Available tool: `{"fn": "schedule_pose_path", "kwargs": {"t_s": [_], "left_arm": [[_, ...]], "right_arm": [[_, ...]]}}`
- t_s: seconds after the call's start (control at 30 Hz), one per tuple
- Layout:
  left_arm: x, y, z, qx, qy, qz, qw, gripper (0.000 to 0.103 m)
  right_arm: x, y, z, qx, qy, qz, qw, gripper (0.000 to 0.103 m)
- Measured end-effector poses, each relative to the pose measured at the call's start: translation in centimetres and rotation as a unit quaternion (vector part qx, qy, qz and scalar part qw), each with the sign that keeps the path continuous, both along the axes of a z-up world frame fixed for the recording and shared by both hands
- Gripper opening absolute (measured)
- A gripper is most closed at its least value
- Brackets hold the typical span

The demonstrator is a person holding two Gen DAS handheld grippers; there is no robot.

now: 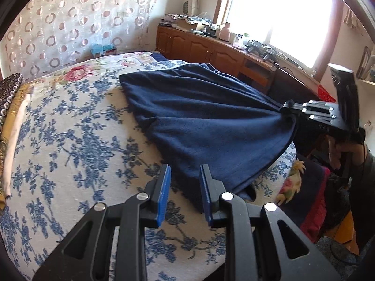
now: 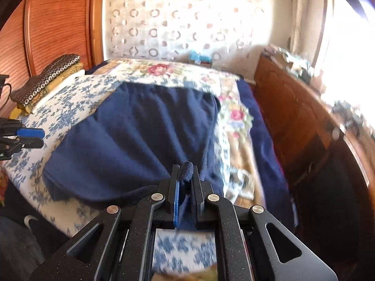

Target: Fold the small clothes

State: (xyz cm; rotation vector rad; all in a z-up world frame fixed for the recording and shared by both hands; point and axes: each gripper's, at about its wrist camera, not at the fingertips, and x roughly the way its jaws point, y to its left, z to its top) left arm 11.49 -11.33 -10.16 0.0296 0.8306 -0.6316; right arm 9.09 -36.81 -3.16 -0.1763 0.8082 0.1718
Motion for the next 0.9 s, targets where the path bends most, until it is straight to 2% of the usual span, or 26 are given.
{"fn": "schedule_pose_path", "kwargs": {"t_s": [0.03, 0.13, 0.17, 0.23, 0.3, 0.33, 0.47, 0.63, 0.7, 0.9], "left_arm": [[0.0, -0.2, -0.1, 0.002, 0.001, -0.003, 1.0000, 0.023], [0.1, -1.0, -0.4, 0.010, 0.004, -0.007, 0.9999, 0.023], [0.1, -1.1, -0.6, 0.013, 0.006, -0.007, 0.9999, 0.023], [0.3, -1.2, -1.0, 0.018, 0.011, -0.003, 0.9998, 0.023], [0.5, -1.2, -1.4, 0.019, 0.019, -0.001, 0.9996, 0.023], [0.6, -1.3, -1.6, 0.019, 0.023, -0.001, 0.9996, 0.023], [0.8, -1.4, -2.6, 0.021, 0.037, -0.003, 0.9991, 0.023], [0.9, -1.5, -3.5, 0.019, 0.055, -0.006, 0.9983, 0.023], [0.8, -1.5, -3.7, 0.019, 0.062, -0.008, 0.9978, 0.023], [0.5, -1.5, -3.8, 0.018, 0.064, -0.010, 0.9977, 0.024]], "right_arm": [[0.0, -0.2, -0.5, -0.001, 0.003, -0.011, 1.000, 0.007], [-0.3, -0.6, -1.2, -0.003, 0.004, -0.026, 1.000, 0.025], [-0.4, -0.7, -1.0, 0.000, -0.003, -0.031, 1.000, 0.036], [-0.7, -1.2, -0.2, 0.016, -0.022, -0.036, 0.999, 0.042], [-0.9, -1.5, 0.7, 0.027, -0.039, -0.047, 0.998, 0.057], [-0.9, -1.7, 1.0, 0.030, -0.046, -0.048, 0.997, 0.061], [-0.5, -1.8, 0.4, 0.031, -0.039, -0.047, 0.998, 0.063], [0.4, -2.3, -2.7, 0.029, -0.003, -0.063, 0.998, 0.063], [0.5, -3.1, -3.5, 0.043, 0.008, -0.068, 0.997, 0.063], [0.4, -4.2, -4.2, 0.059, 0.013, -0.076, 0.995, 0.063]]}}
